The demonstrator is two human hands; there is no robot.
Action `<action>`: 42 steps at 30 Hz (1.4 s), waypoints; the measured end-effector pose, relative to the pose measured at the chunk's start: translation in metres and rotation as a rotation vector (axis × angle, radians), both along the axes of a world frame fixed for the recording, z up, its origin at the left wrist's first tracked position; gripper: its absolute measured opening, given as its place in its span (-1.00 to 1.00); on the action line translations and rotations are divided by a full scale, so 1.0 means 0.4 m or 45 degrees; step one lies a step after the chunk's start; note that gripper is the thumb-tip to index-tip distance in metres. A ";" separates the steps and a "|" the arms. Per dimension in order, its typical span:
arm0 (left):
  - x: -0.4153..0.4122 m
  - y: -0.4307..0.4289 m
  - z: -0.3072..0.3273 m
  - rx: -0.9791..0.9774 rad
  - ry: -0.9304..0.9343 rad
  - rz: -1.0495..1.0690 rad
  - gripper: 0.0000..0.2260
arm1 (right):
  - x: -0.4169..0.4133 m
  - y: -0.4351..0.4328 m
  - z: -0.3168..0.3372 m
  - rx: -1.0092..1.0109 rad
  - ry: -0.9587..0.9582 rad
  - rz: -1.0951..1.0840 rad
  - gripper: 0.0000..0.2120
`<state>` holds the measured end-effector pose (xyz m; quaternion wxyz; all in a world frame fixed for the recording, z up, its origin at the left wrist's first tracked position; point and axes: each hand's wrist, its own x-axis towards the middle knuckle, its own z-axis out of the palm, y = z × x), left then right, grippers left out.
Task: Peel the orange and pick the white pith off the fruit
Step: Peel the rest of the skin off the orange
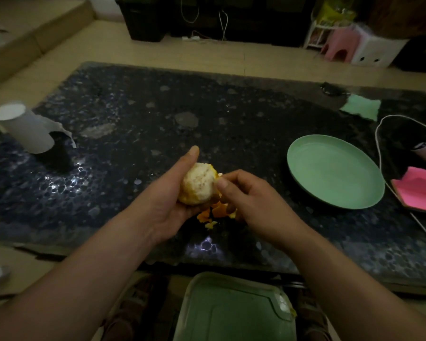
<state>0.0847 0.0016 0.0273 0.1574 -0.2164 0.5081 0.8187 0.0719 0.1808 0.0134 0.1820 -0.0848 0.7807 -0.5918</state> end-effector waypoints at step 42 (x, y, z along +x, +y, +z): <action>-0.008 -0.008 -0.035 0.055 -0.120 0.003 -0.42 | -0.030 0.005 -0.052 0.497 0.433 -0.104 -0.75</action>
